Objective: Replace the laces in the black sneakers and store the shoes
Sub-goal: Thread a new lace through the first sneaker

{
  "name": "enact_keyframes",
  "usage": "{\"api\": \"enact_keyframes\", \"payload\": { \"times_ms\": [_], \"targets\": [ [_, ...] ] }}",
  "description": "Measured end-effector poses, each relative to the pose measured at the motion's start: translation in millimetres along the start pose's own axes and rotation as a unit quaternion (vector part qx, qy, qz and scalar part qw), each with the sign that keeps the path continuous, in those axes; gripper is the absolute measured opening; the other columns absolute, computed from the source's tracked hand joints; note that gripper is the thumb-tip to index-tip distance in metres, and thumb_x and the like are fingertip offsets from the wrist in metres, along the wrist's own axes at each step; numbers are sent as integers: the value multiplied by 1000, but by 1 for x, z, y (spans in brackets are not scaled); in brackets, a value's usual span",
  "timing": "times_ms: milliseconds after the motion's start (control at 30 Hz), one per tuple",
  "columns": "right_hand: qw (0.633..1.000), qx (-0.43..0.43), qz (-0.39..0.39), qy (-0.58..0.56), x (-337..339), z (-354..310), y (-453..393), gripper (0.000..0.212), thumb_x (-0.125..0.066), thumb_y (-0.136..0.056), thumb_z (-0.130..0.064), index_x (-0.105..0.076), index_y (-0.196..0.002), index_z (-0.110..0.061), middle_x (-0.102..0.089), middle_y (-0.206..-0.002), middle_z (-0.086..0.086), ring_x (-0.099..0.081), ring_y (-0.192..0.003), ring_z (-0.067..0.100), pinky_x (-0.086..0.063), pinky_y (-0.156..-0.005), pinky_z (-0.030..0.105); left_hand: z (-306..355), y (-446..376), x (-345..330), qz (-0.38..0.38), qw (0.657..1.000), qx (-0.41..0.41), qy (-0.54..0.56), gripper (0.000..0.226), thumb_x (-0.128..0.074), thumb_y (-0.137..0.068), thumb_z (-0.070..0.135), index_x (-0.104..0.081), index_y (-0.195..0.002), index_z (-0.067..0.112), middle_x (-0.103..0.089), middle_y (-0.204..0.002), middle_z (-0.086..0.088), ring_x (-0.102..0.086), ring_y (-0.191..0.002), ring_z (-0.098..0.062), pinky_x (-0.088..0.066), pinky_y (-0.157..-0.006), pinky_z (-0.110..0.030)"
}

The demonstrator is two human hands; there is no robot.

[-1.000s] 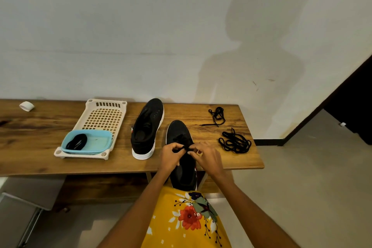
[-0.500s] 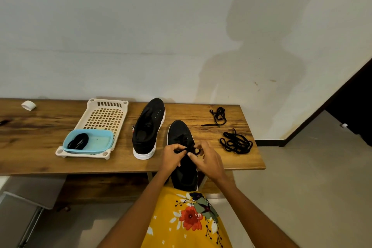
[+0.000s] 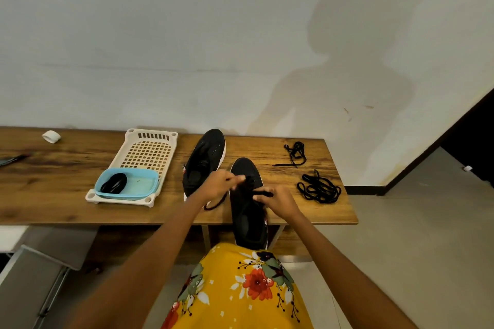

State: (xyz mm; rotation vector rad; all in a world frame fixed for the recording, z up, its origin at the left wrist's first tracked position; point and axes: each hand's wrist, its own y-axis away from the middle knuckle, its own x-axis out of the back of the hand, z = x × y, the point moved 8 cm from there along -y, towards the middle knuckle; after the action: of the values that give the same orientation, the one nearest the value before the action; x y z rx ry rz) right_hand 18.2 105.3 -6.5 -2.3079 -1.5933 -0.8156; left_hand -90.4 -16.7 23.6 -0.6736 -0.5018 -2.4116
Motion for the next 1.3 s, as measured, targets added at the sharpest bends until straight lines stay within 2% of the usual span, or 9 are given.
{"api": "enact_keyframes", "payload": {
  "times_ms": [100,200,300,367,433,533,700,933,1300],
  "targets": [
    [998,-36,7,-43,-3,5,1,26,-66,-87,-16,-68,-112,-8,-70,-105,8,-66,-90,13,-57,-72,25,-5,7,39,114,937,83,319,47,-40,-96,43,-54,-66,10,-58,-57,-4,-54,-52,-15,-48,-67,-30],
    [995,-57,8,-82,-4,9,1,28,-65,-88,-15,-67,-114,-6,-69,-107,10,-65,-91,13,-56,-68,20,1,13,58,188,747,59,635,42,-37,-98,42,-54,-75,11,-64,-59,-1,-62,-56,-15,-50,-79,-33],
    [992,-75,-4,-98,-6,11,-1,26,-63,-90,-15,-66,-114,-7,-70,-106,10,-66,-93,15,-58,-74,25,2,15,68,236,654,45,718,43,-36,-98,45,-41,-66,16,-43,-54,2,-38,-37,-8,-40,-51,-22],
    [991,-82,-16,-104,-7,11,-1,24,-61,-91,-15,-66,-114,-7,-70,-104,12,-67,-94,18,-58,-77,29,6,15,68,230,719,47,654,41,-34,-99,43,-39,-69,16,-39,-53,5,-27,-33,-4,-24,-36,-16],
    [989,-85,-27,-114,-8,11,-1,24,-58,-93,-15,-65,-114,-6,-69,-103,12,-67,-94,19,-58,-77,28,18,13,59,180,861,33,475,34,-34,-100,37,-44,-76,16,-45,-60,4,-33,-35,-2,-25,-35,-13],
    [986,-88,-44,-138,-9,11,0,23,-55,-95,-15,-64,-113,-6,-68,-97,7,-67,-89,15,-56,-73,23,37,5,15,-1,993,-51,110,22,-43,-99,18,-59,-83,17,-61,-78,-1,-53,-58,0,-42,-57,-12],
    [986,-75,-73,-126,-12,12,-2,21,-51,-97,-17,-67,-108,-8,-65,-88,5,-63,-87,14,-54,-73,23,24,-2,-45,-128,977,-105,-132,9,-62,-88,11,-69,-93,10,-68,-89,-1,-59,-83,-8,-46,-81,-25],
    [980,-56,-93,-169,-10,15,1,22,-50,-98,-16,-64,-110,-6,-65,-93,3,-64,-90,12,-53,-73,20,24,-5,-42,-63,991,-77,-88,27,-66,-84,9,-47,-103,15,-67,-76,-3,-60,-69,-7,-47,-74,-25],
    [1000,-6,6,-1,-2,1,0,9,-64,-85,-19,-70,-90,-16,-67,-80,-2,-65,-73,15,-52,-62,35,24,-18,-36,-51,979,-57,-189,20,-73,-79,21,-72,-94,8,-69,-94,-5,-57,-79,-8,-44,-70,-21]
  ]
}}
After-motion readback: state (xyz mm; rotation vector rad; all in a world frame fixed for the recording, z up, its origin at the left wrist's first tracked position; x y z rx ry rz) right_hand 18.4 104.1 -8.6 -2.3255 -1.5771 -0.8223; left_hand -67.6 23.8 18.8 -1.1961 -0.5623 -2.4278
